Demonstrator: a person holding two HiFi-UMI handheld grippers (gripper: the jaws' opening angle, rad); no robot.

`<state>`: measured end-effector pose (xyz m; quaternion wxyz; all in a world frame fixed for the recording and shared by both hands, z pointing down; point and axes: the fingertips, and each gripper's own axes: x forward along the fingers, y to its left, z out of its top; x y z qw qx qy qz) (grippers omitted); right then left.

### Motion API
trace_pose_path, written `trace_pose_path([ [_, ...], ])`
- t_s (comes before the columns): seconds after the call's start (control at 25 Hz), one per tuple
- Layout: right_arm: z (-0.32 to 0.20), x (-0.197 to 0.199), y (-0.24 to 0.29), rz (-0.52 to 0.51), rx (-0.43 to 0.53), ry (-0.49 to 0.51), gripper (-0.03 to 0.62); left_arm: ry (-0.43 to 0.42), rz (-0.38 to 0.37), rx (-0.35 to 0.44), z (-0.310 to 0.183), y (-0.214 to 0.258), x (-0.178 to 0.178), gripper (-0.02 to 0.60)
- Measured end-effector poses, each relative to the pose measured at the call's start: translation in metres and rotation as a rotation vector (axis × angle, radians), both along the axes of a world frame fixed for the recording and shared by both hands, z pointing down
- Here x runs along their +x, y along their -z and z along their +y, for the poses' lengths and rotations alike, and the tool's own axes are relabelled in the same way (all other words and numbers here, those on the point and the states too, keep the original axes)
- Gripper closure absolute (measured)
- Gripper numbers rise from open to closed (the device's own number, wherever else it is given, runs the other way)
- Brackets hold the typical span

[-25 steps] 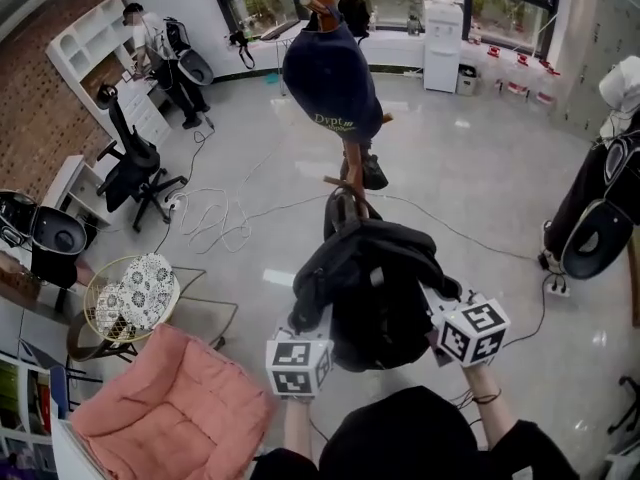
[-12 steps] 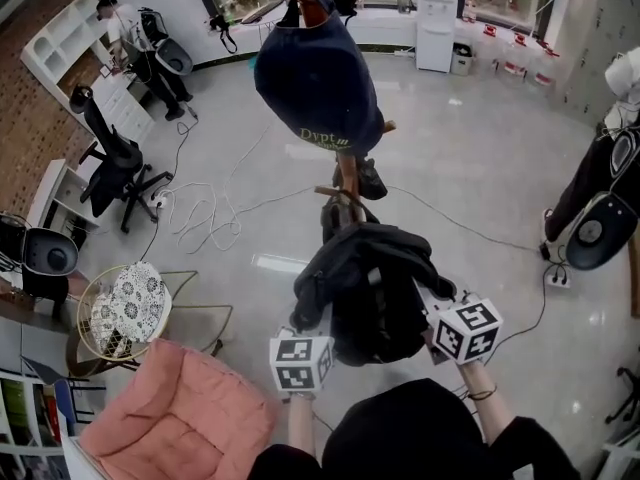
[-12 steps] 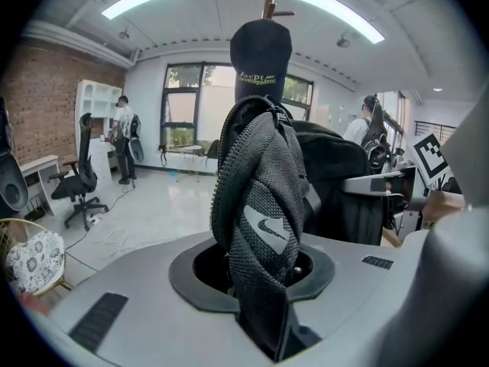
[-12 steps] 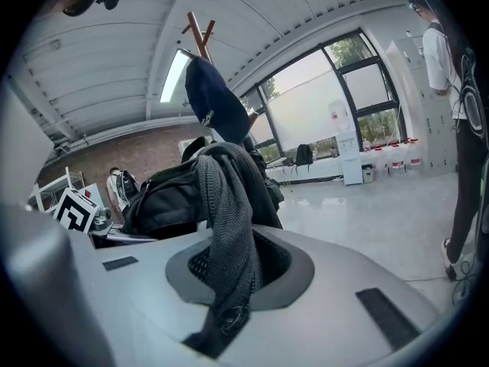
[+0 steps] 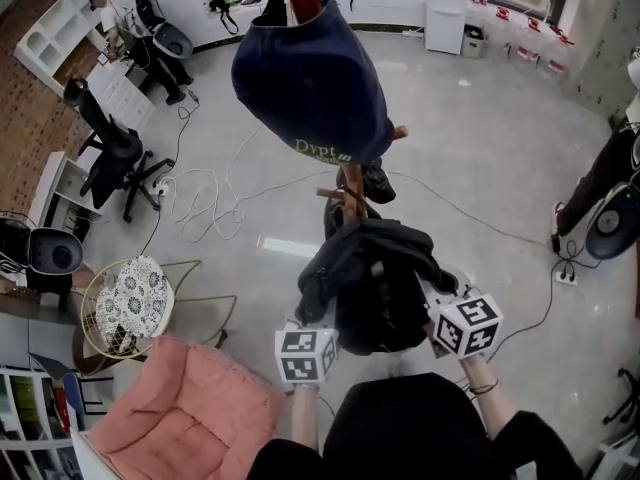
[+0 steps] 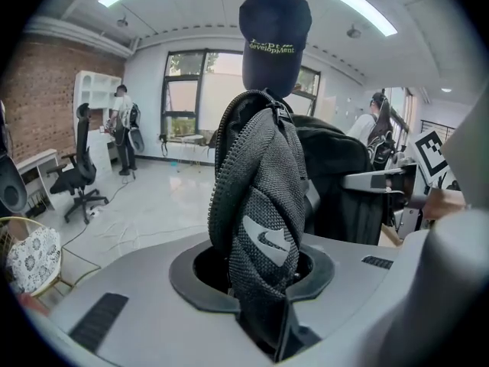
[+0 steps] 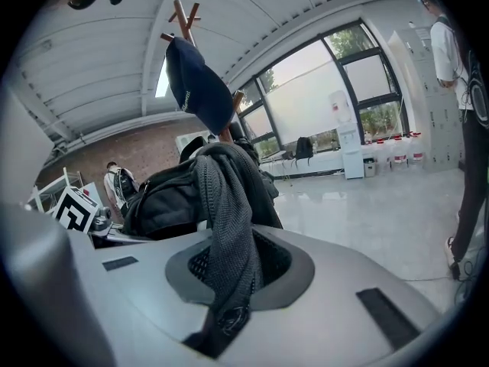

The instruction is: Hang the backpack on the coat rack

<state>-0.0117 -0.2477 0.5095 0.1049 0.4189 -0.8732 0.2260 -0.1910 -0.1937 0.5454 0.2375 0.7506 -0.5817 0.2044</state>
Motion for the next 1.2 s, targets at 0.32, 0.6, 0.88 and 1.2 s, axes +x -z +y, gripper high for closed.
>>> trace_pose_path([
  [0.32, -0.020, -0.010, -0.021, 0.021, -0.014, 0.007, 0.557, -0.029, -0.016, -0.060, -0.022, -0.023, -0.011, 0.460],
  [0.6, -0.030, -0.015, -0.049, 0.044, -0.030, -0.016, 0.557, -0.051, -0.021, -0.113, -0.032, -0.056, -0.014, 0.460],
  [0.88, -0.044, -0.018, -0.069, 0.061, -0.041, -0.044, 0.557, -0.048, -0.015, -0.132, -0.047, -0.078, -0.018, 0.460],
  [1.2, -0.051, -0.018, -0.084, 0.084, -0.059, -0.065, 0.557, -0.046, -0.004, -0.151, -0.056, -0.097, -0.017, 0.459],
])
